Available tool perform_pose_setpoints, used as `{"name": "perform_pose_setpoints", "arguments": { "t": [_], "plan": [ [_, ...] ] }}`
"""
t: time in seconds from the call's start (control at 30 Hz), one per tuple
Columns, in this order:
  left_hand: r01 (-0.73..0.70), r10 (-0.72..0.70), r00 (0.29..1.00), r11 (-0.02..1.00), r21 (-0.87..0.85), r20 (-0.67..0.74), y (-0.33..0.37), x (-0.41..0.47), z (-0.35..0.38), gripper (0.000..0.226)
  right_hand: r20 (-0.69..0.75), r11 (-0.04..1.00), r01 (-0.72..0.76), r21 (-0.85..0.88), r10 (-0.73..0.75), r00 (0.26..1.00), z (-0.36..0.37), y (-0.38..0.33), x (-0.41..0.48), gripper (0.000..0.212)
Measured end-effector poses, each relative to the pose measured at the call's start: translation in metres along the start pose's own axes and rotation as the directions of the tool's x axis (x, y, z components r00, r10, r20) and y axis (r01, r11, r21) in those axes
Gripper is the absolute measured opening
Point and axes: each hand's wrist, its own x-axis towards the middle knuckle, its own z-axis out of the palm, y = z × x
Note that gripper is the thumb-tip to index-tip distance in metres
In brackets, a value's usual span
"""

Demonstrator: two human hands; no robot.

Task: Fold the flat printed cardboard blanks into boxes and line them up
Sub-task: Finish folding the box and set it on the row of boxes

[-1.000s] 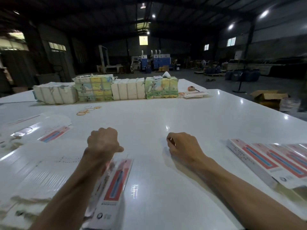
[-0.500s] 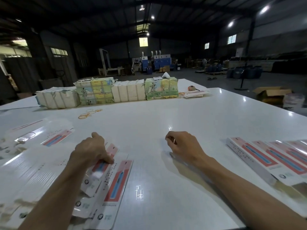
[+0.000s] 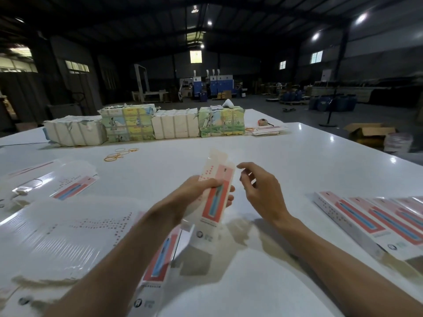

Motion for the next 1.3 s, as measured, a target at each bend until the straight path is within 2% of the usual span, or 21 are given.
{"name": "perform_pose_setpoints", "arguments": {
  "t": [0.13, 0.2, 0.27, 0.33, 0.4, 0.5, 0.6, 0.73, 0.87, 1.0, 1.13, 1.2, 1.3],
  "plan": [
    [0.01, -0.008, 1.0, 0.994, -0.113, 0.019, -0.039, 0.011, 0.022, 0.062, -0.027, 0.998, 0.053, 0.024, -0.052, 0.998, 0.004, 0.006, 0.0, 0.019],
    [-0.016, 0.025, 0.998, 0.987, -0.16, 0.057, -0.047, 0.015, 0.025, 0.059, 0.034, 0.998, 0.065, 0.017, -0.065, 0.997, 0.006, 0.008, 0.0, 0.022],
    [-0.058, 0.089, 0.991, 0.957, -0.285, 0.097, -0.046, 0.014, 0.026, 0.05, 0.142, 0.998, 0.064, 0.011, -0.065, 0.988, 0.008, 0.005, -0.001, 0.029],
    [-0.089, 0.128, 0.988, 0.93, -0.357, 0.085, -0.045, 0.012, 0.027, 0.054, 0.229, 0.999, 0.053, -0.014, -0.048, 0.972, 0.01, 0.002, -0.002, 0.038],
    [-0.115, 0.138, 0.989, 0.936, -0.332, 0.048, -0.043, 0.01, 0.029, 0.062, 0.26, 0.999, 0.037, -0.026, -0.029, 0.965, 0.011, 0.0, -0.004, 0.04],
    [-0.124, 0.132, 0.991, 0.952, -0.279, 0.008, -0.04, 0.006, 0.03, 0.065, 0.253, 0.999, 0.006, 0.037, -0.015, 0.967, 0.012, -0.002, -0.002, 0.029],
    [-0.106, 0.117, 0.993, 0.945, -0.309, 0.015, -0.041, 0.003, 0.03, 0.065, 0.224, 0.996, 0.001, 0.09, -0.022, 0.974, 0.012, -0.002, 0.002, 0.014],
    [0.024, 0.055, 0.979, 0.926, -0.377, 0.198, -0.045, 0.001, 0.022, 0.064, 0.191, 0.966, -0.15, 0.211, 0.11, 0.975, 0.008, -0.002, 0.01, 0.01],
    [0.141, -0.031, 0.956, 0.921, -0.364, 0.292, -0.045, 0.005, 0.017, 0.072, 0.289, 0.894, -0.307, 0.326, 0.215, 0.933, 0.002, -0.005, 0.011, 0.017],
    [0.166, -0.036, 0.94, 0.917, -0.363, 0.34, -0.045, 0.007, 0.017, 0.072, 0.326, 0.804, -0.402, 0.439, 0.275, 0.904, -0.006, -0.01, 0.013, 0.019],
    [0.158, -0.005, 0.924, 0.917, -0.367, 0.383, -0.043, 0.01, 0.017, 0.076, 0.382, 0.66, -0.471, 0.586, 0.288, 0.878, -0.015, -0.016, 0.015, 0.023],
    [0.138, 0.004, 0.928, 0.925, -0.354, 0.373, -0.043, 0.01, 0.018, 0.074, 0.414, 0.595, -0.492, 0.635, 0.276, 0.868, -0.017, -0.018, 0.014, 0.025],
    [0.11, -0.014, 0.958, 0.941, -0.319, 0.286, -0.041, 0.009, 0.03, 0.067, 0.466, 0.487, -0.512, 0.707, 0.224, 0.856, -0.015, -0.02, 0.011, 0.026]
  ]
}}
